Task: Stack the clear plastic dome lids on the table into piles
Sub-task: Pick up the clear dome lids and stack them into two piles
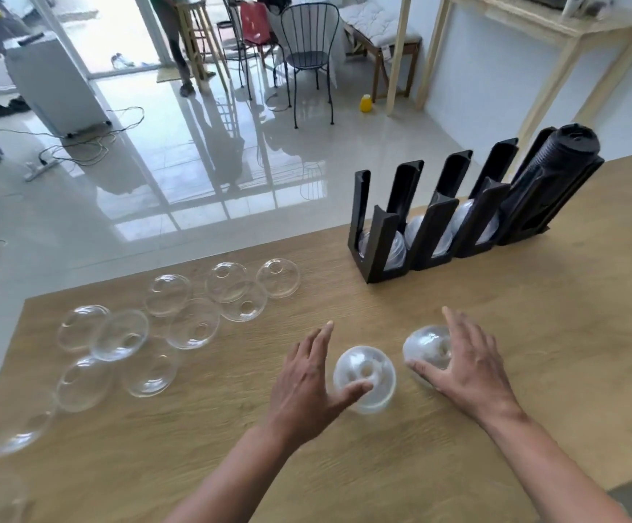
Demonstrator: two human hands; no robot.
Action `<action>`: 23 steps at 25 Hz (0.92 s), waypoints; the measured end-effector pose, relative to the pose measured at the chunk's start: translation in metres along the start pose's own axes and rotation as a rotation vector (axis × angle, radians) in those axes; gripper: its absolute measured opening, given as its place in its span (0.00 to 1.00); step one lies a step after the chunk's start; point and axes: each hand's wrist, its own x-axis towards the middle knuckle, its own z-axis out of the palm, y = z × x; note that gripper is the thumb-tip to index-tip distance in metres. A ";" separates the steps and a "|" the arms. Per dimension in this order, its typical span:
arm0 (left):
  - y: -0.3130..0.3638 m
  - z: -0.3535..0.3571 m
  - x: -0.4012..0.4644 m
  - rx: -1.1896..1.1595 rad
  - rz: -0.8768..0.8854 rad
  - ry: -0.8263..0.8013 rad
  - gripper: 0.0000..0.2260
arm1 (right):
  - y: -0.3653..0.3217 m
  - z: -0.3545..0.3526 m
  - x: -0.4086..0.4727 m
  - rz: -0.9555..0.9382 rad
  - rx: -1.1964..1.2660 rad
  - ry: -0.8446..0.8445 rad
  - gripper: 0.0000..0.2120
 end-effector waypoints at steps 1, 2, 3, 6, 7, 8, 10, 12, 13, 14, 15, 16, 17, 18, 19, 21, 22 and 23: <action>-0.014 -0.011 -0.007 -0.002 -0.011 0.057 0.39 | -0.007 -0.004 -0.002 -0.034 0.037 0.066 0.51; -0.032 -0.024 -0.018 0.014 -0.034 0.118 0.32 | -0.019 -0.006 -0.003 -0.081 0.087 0.124 0.48; -0.053 -0.036 -0.030 0.033 -0.073 0.172 0.25 | -0.034 -0.006 -0.004 -0.133 0.131 0.168 0.44; -0.109 -0.067 -0.067 0.068 -0.226 0.293 0.12 | -0.091 0.002 -0.004 -0.265 0.190 0.168 0.36; -0.124 -0.074 -0.077 0.085 -0.261 0.336 0.10 | -0.112 0.008 -0.004 -0.302 0.193 0.144 0.34; -0.135 -0.080 -0.085 0.108 -0.279 0.377 0.10 | -0.130 0.015 -0.003 -0.335 0.191 0.121 0.31; -0.150 -0.088 -0.093 0.166 -0.261 0.457 0.12 | -0.163 0.029 -0.001 -0.415 0.164 0.089 0.27; -0.159 -0.097 -0.093 0.228 -0.193 0.508 0.14 | -0.195 0.046 0.004 -0.500 0.108 0.066 0.24; -0.161 -0.100 -0.088 0.255 -0.158 0.511 0.15 | -0.208 0.054 0.007 -0.533 0.080 0.048 0.22; -0.163 -0.104 -0.081 0.282 -0.133 0.498 0.16 | -0.219 0.063 0.011 -0.559 0.057 0.024 0.21; -0.163 -0.107 -0.071 0.305 -0.119 0.472 0.18 | -0.229 0.071 0.016 -0.580 0.036 -0.003 0.20; -0.162 -0.111 -0.061 0.326 -0.112 0.439 0.19 | -0.237 0.079 0.022 -0.597 0.014 -0.030 0.19; -0.161 -0.113 -0.049 0.346 -0.108 0.400 0.20 | -0.244 0.087 0.029 -0.606 -0.013 -0.057 0.19; -0.159 -0.114 -0.038 0.369 -0.105 0.356 0.20 | -0.250 0.093 0.037 -0.609 -0.043 -0.080 0.19; -0.159 -0.115 -0.027 0.401 -0.107 0.308 0.19 | -0.255 0.100 0.045 -0.609 -0.077 -0.101 0.19; -0.160 -0.115 -0.008 0.496 -0.123 0.193 0.15 | -0.263 0.112 0.060 -0.610 -0.154 -0.131 0.18; -0.160 -0.114 0.000 0.539 -0.137 0.134 0.12 | -0.265 0.117 0.065 -0.615 -0.185 -0.145 0.17; -0.160 -0.113 0.005 0.572 -0.145 0.090 0.09 | -0.266 0.122 0.069 -0.623 -0.209 -0.162 0.15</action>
